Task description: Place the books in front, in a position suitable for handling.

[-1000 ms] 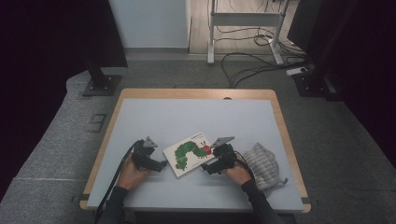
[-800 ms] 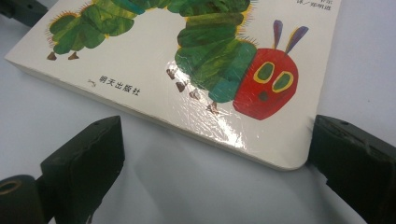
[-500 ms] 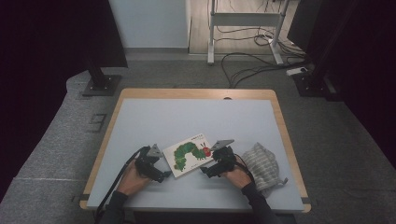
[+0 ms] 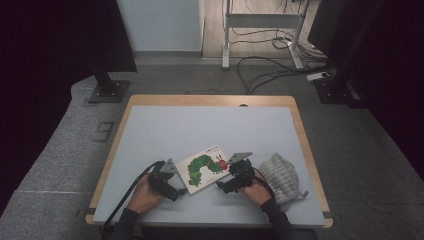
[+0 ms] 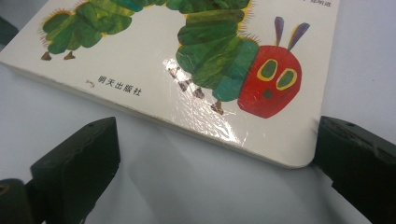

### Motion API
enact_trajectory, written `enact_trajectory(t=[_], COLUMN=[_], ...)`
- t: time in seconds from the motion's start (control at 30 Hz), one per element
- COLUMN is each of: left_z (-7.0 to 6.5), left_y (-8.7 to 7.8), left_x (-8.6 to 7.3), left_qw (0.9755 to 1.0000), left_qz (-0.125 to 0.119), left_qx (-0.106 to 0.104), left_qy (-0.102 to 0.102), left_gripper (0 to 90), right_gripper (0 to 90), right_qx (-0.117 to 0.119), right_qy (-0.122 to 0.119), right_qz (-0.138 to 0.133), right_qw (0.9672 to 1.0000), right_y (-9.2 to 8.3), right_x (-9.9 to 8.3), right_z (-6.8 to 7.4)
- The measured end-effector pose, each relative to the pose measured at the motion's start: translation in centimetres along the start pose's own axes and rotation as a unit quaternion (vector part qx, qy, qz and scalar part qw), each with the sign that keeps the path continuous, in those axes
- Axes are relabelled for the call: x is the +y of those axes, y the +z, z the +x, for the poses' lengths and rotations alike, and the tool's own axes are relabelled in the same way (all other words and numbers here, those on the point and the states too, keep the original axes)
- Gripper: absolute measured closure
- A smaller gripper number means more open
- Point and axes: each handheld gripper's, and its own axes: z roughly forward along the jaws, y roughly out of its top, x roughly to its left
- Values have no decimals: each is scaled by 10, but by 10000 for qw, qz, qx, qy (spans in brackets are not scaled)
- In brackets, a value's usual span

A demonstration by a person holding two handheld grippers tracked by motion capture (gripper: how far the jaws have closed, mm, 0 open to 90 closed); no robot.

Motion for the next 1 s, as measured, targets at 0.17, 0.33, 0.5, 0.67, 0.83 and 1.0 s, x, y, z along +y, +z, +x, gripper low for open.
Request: enact_trajectory(t=[0.17, 0.33, 0.5, 0.67, 0.83, 1.0], left_z=[-3, -5, -6, -4, -5, -5], left_y=[0, -2, -6, -13, -15, -15], left_x=[-7, -9, -14, -23, -25, -26], left_qw=[9996, 9994, 9992, 9988, 9984, 9983], left_qz=[-233, -248, -249, -253, -277, -285], left_qx=[75, 148, 187, 247, 301, 305], left_qy=[-102, -167, -256, -347, -393, -403], left_gripper=[0, 0, 0, 0, 0, 0], right_gripper=[40, 71, 71, 53, 14, 0], right_qx=[-34, 35, -95, -302, -535, -886], right_qy=[-15, 34, -91, -94, 76, 171], right_qz=[-32, -159, -255, -286, -317, -230], right_qw=[10000, 9999, 9996, 9991, 9980, 9957], right_y=[-2, -16, -37, -58, -77, -97], right_x=[-2, -3, -2, -5, -14, -24], right_z=[0, -1, 1, -3, -12, -20])
